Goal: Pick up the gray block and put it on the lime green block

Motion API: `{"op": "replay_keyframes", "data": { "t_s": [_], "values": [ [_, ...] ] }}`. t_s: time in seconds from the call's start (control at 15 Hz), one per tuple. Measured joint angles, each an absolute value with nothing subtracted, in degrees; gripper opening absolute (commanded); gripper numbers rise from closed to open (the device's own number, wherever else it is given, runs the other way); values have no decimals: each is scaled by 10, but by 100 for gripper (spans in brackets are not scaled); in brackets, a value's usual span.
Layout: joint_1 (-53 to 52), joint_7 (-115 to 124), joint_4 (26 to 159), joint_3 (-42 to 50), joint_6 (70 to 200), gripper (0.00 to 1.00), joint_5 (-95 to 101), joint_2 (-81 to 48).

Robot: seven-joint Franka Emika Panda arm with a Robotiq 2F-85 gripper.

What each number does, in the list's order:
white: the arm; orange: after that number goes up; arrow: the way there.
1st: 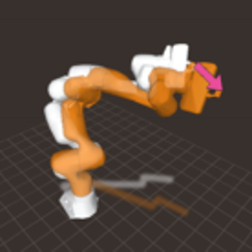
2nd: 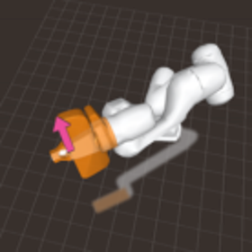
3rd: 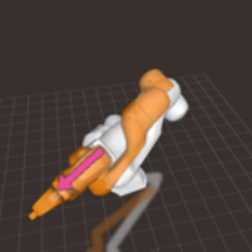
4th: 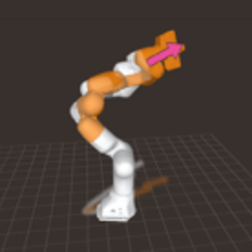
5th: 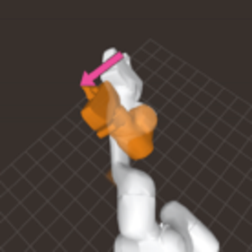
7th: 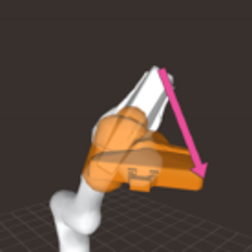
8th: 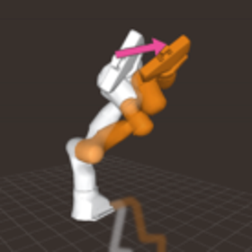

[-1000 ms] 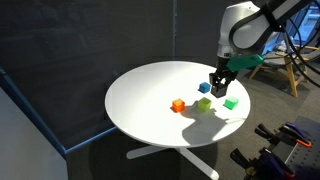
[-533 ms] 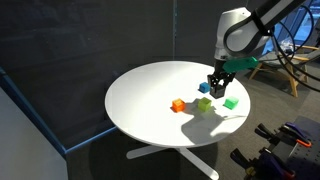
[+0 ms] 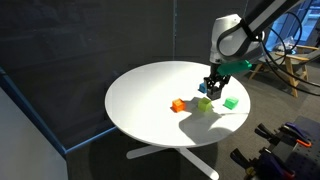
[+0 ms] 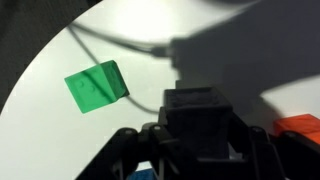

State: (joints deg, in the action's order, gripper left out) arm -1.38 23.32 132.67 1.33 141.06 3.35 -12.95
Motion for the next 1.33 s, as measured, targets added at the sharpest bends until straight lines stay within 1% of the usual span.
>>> {"op": "replay_keyframes", "data": {
  "t_s": [1.33],
  "values": [
    [-29, 232, 1278, 14, 1413, 31, 33, -183]
  ]
}}
